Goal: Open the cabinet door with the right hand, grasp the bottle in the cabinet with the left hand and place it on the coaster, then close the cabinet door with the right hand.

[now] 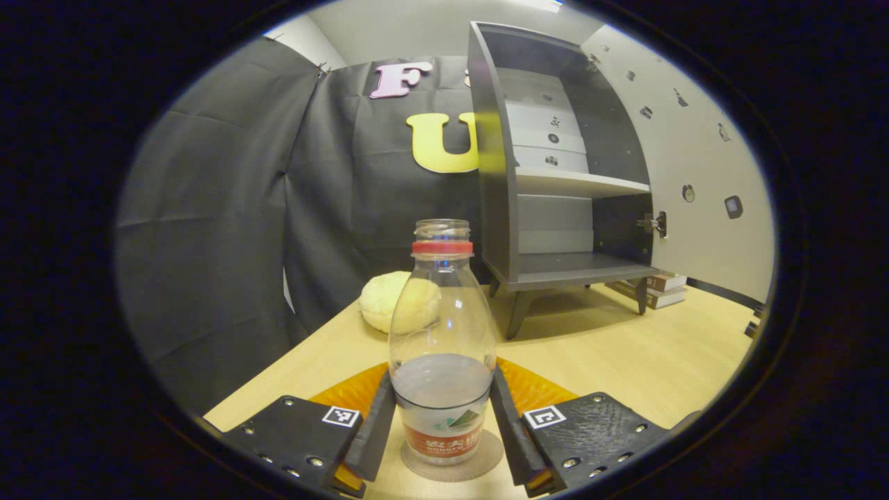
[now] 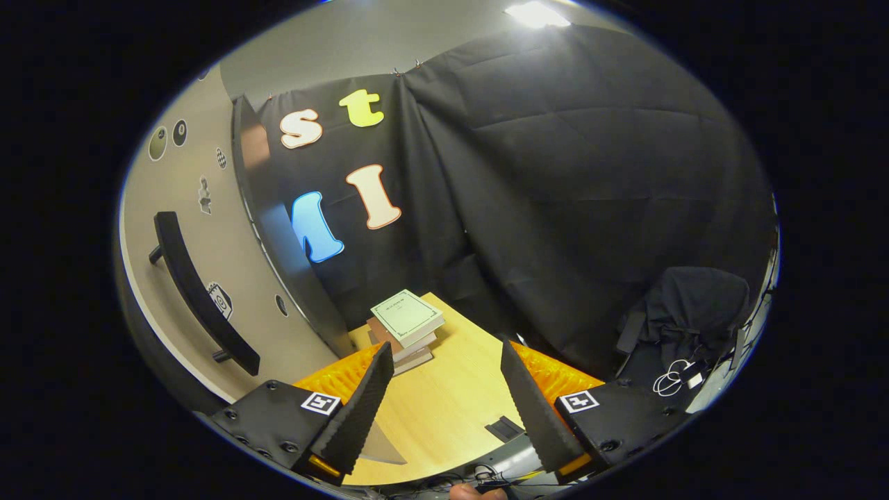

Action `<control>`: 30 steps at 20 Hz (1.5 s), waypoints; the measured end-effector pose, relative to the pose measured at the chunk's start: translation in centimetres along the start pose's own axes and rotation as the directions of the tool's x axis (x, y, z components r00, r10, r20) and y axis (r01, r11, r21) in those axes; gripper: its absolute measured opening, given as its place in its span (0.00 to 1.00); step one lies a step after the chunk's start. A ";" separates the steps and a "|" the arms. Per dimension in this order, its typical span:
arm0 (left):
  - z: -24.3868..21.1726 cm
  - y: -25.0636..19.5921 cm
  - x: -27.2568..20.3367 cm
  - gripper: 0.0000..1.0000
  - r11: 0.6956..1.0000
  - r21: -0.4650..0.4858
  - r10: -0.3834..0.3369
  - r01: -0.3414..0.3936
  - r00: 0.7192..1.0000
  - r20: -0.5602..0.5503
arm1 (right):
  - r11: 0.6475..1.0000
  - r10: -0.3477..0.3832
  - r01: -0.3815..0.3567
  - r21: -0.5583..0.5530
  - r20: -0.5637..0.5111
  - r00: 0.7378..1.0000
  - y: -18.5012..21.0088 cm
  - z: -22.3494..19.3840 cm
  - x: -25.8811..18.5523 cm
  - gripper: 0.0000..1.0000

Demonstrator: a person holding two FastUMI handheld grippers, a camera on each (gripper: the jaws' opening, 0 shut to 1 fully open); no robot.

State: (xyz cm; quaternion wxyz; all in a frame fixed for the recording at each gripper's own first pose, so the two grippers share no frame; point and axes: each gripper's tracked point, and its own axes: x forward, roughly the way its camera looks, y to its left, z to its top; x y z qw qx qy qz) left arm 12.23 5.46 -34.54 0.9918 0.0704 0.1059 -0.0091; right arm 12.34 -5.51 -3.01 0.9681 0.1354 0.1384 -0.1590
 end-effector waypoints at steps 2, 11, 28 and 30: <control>-0.1 -0.4 -0.4 0.71 1.000 0.024 -0.006 0.005 1.000 0.016 | 0.998 -0.019 0.020 -0.065 0.014 1.000 0.5 -0.1 -0.1 0.99; -1.0 0.1 -1.3 0.87 1.000 0.004 -0.012 0.013 0.999 -0.037 | 0.991 -0.011 0.014 -0.135 0.026 1.000 1.3 -0.4 0.2 0.99; 9.0 1.0 -5.1 0.86 0.997 0.072 -0.025 0.018 0.995 0.096 | 0.997 -0.016 0.018 -0.075 0.027 0.999 0.1 -2.8 -0.6 0.99; 11.1 1.1 -6.1 0.84 0.998 0.064 -0.027 0.020 0.993 0.116 | 0.998 -0.015 0.018 -0.066 0.044 0.999 0.0 -2.2 -0.7 0.94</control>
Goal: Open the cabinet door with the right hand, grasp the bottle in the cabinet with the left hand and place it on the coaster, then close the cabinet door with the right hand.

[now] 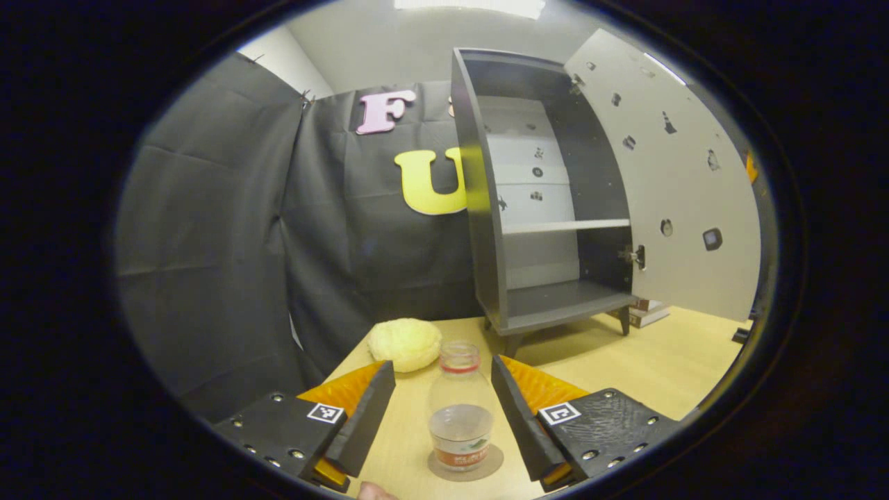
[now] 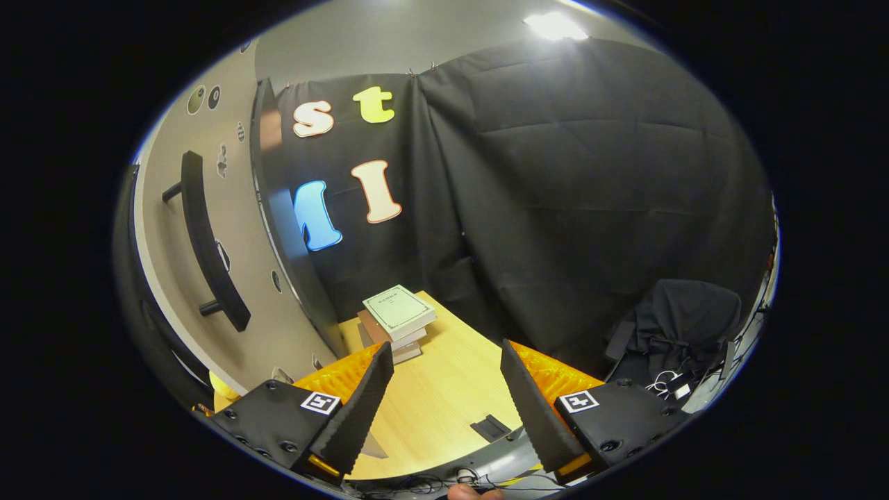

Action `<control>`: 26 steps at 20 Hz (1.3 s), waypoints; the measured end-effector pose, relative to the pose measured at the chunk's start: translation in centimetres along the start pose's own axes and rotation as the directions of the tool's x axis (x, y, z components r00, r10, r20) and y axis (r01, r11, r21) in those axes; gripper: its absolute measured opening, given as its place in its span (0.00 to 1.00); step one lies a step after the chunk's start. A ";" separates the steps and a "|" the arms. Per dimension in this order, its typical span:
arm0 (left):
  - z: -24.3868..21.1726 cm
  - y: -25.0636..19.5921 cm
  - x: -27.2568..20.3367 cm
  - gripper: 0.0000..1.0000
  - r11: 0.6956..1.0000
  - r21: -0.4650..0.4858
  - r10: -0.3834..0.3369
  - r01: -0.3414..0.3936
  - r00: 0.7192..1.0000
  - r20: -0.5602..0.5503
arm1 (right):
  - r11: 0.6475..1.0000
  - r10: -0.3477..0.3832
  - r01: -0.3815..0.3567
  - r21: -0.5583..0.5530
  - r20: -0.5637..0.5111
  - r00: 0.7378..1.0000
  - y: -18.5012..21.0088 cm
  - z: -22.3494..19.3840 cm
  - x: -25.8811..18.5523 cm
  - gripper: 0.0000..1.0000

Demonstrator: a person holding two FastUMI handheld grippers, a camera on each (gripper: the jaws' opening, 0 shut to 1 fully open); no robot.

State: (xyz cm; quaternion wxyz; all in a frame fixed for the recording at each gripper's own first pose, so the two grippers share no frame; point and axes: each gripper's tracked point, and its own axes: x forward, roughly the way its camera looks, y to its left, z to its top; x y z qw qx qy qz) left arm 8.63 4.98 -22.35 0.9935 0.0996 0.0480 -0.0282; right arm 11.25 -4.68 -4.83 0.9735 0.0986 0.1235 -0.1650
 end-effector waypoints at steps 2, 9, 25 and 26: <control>2.9 -0.1 -1.1 0.86 1.000 -0.004 -0.003 0.003 0.999 0.033 | 1.000 0.018 -0.018 0.009 0.006 1.000 0.3 0.6 0.2 0.99; 14.0 -3.0 -3.7 0.83 0.998 -0.038 0.043 -0.040 0.995 0.085 | 0.990 0.120 -0.114 -0.080 0.066 0.991 1.7 4.8 1.9 0.93; 26.7 -13.0 -6.4 0.84 0.995 -0.089 -0.030 0.039 0.994 0.106 | 0.878 0.458 -0.424 -0.223 0.131 0.879 10.0 12.0 0.1 0.98; 26.7 -13.3 -6.4 0.84 0.994 -0.100 -0.043 0.054 0.994 0.101 | 0.871 0.466 -0.428 -0.241 0.132 0.875 10.5 12.1 -0.1 0.98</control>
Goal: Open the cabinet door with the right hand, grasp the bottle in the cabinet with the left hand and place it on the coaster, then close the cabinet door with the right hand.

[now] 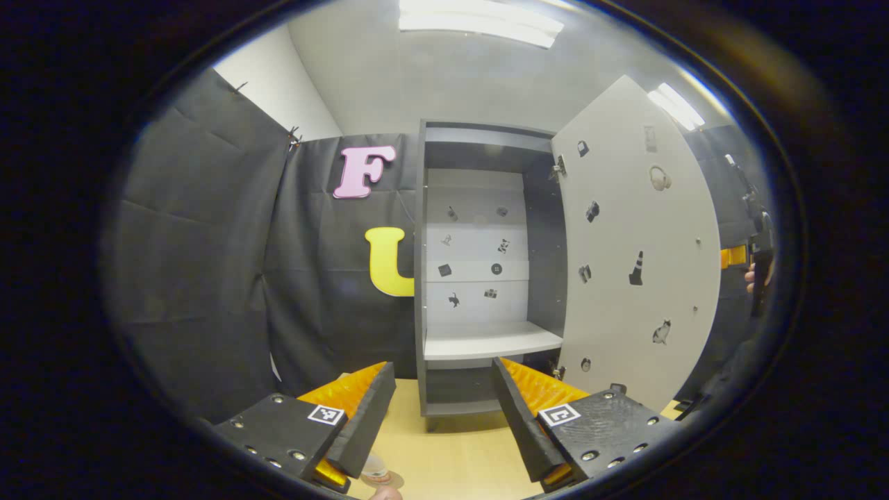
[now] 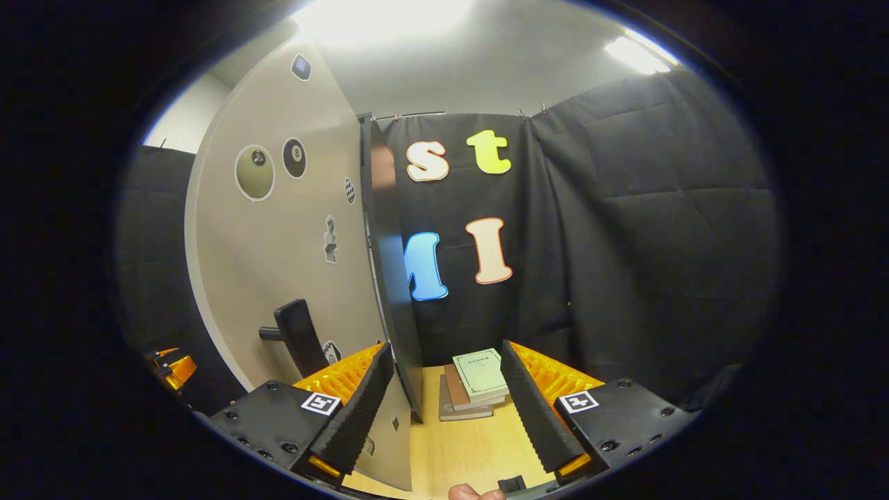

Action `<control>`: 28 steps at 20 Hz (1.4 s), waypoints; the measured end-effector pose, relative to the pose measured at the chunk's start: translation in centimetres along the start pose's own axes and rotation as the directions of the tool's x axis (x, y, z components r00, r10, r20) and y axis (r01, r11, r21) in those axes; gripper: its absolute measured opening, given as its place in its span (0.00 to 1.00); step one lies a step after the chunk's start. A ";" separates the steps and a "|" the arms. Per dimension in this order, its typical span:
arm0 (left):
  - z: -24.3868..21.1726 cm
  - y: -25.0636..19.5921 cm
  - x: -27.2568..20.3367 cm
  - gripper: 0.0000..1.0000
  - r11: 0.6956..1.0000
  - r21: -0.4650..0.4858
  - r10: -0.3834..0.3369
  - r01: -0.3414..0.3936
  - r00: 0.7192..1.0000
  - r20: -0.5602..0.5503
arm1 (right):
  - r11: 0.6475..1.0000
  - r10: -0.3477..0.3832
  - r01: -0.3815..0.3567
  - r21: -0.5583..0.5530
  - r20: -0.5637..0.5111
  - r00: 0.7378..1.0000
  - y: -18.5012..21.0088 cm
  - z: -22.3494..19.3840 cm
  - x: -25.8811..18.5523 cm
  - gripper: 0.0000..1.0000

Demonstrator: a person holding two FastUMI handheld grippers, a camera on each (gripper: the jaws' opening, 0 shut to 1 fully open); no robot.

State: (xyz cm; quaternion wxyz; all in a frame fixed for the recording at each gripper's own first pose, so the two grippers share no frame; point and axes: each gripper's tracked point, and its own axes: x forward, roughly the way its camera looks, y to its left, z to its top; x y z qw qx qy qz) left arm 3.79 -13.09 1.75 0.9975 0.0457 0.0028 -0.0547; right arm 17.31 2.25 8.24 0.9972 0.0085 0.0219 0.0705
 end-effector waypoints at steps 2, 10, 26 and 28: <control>0.2 0.3 0.1 0.84 1.000 -0.015 -0.011 0.011 1.000 -0.013 | 0.999 -0.013 0.014 -0.039 0.006 1.000 0.2 0.3 -0.1 0.93; -0.7 4.3 -0.2 0.84 0.998 -0.059 -0.008 0.006 0.999 -0.039 | 0.993 -0.077 0.077 -0.084 0.003 0.997 2.1 0.5 -0.9 0.90; -4.7 13.5 -3.9 0.83 0.992 -0.091 0.077 -0.087 0.991 -0.110 | 0.994 0.084 -0.083 -0.077 0.008 0.996 15.2 -0.6 0.6 0.90; -5.1 14.5 -4.3 0.83 0.990 -0.093 0.097 -0.108 0.988 -0.118 | 0.990 0.119 -0.119 -0.072 -0.001 0.993 16.8 -0.9 1.2 0.96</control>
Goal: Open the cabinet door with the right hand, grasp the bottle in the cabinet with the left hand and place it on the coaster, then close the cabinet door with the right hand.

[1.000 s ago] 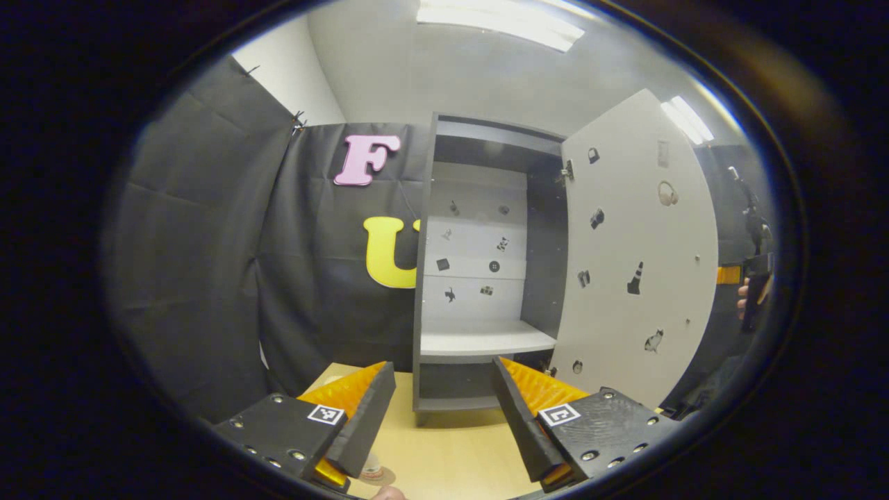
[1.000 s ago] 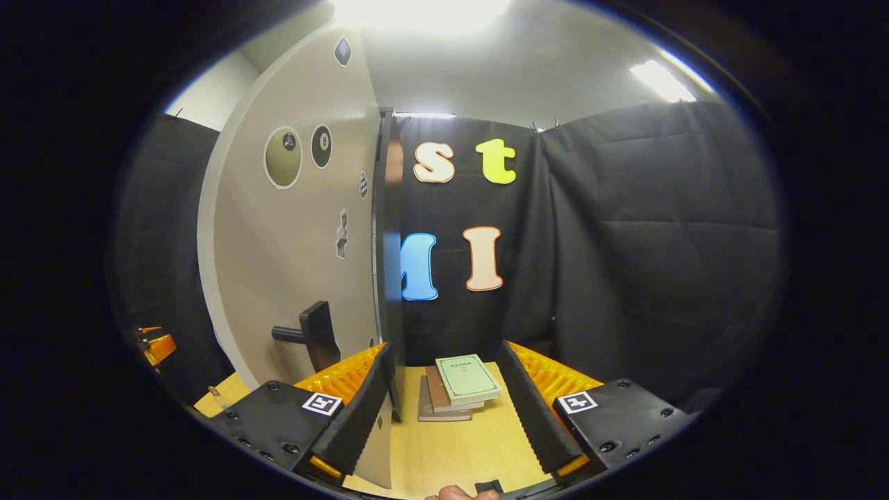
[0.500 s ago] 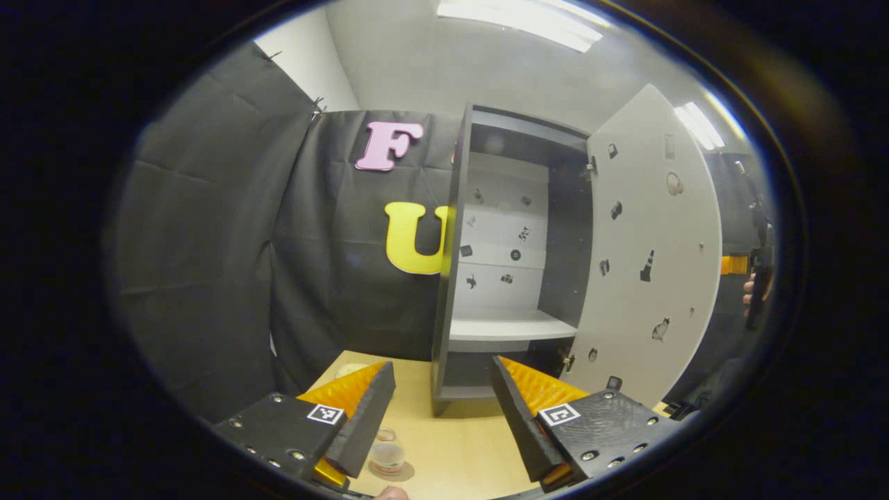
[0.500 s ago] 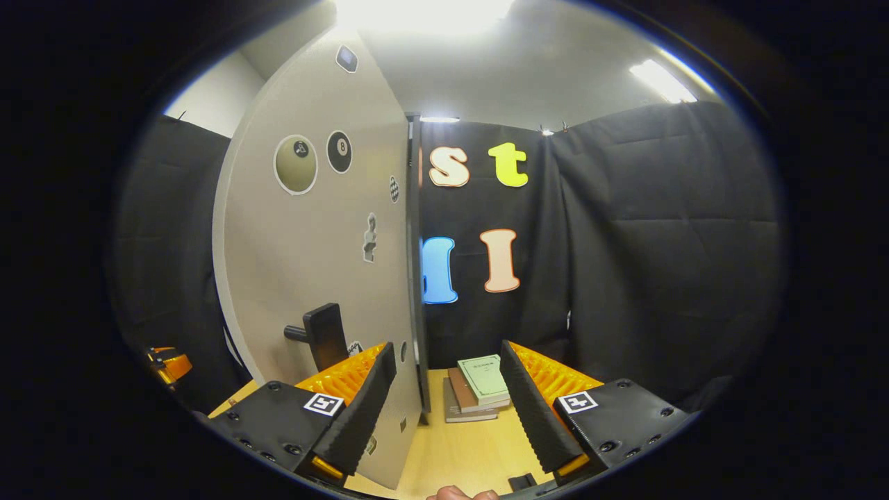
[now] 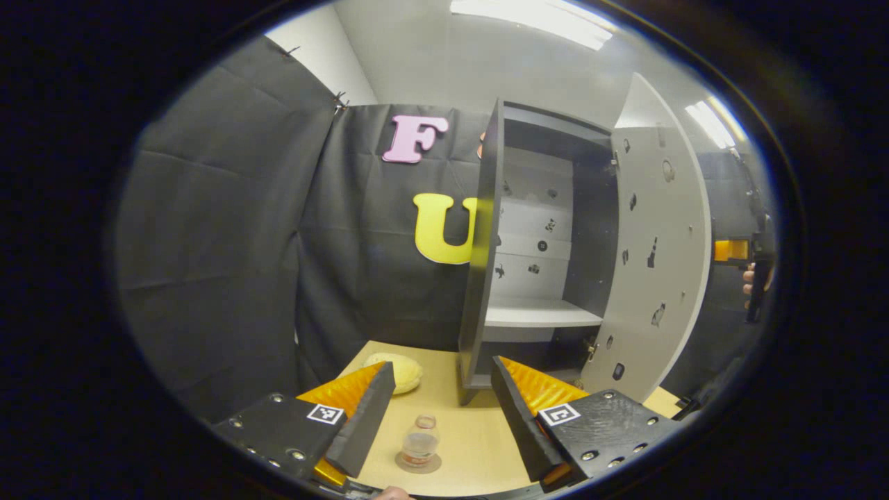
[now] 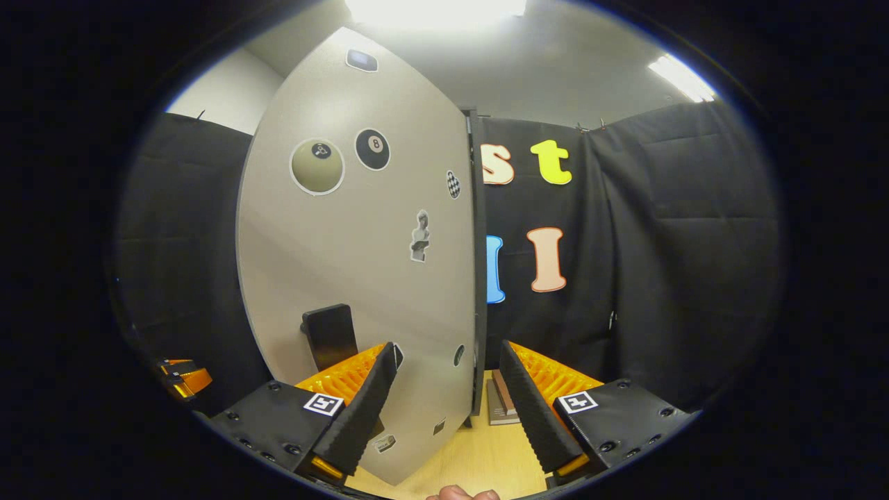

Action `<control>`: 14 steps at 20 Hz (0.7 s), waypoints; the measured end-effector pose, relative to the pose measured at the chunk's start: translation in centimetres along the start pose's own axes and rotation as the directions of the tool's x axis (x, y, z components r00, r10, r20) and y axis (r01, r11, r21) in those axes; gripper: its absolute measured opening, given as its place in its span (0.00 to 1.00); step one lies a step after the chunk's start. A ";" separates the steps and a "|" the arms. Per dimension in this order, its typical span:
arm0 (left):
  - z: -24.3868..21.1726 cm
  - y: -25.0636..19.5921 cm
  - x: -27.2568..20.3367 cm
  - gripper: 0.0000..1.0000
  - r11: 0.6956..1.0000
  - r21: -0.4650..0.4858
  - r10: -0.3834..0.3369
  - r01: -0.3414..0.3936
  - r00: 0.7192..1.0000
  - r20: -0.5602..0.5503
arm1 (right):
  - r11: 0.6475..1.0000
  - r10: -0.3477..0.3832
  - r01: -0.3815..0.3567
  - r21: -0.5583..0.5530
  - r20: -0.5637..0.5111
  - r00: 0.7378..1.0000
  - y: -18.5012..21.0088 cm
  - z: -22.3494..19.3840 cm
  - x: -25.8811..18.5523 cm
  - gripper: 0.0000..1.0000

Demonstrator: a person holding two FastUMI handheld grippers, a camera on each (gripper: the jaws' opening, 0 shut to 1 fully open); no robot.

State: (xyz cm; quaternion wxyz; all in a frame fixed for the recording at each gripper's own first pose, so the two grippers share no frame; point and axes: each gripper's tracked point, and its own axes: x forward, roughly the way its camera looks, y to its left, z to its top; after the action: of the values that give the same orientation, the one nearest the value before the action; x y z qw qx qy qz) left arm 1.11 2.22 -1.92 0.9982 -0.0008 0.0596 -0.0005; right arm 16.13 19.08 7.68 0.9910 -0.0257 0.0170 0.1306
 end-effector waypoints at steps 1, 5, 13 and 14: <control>0.0 0.2 -0.1 0.83 1.000 -0.006 0.006 -0.006 1.000 -0.003 | 1.000 0.016 -0.016 0.010 -0.009 1.000 0.8 -0.2 0.4 0.96; -0.1 1.9 -0.4 0.83 1.000 -0.009 0.027 -0.028 1.000 -0.005 | 0.996 0.085 -0.084 0.033 -0.033 0.996 3.9 -0.3 2.0 0.96; -1.3 5.6 -1.4 0.83 0.996 -0.022 0.083 -0.083 0.996 -0.033 | 0.983 0.180 -0.179 0.030 -0.066 0.981 10.6 -1.2 7.9 0.97; -1.5 6.0 -1.4 0.83 0.995 -0.026 0.096 -0.097 0.995 -0.035 | 0.980 0.197 -0.194 0.035 -0.072 0.978 11.6 -1.2 8.8 0.97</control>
State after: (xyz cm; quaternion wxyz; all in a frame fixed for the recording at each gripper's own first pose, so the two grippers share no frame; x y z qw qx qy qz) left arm -0.45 8.25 -3.20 0.9958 -0.0118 0.0762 0.0487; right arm 21.55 32.43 5.62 0.9722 -0.0151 0.0584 0.2261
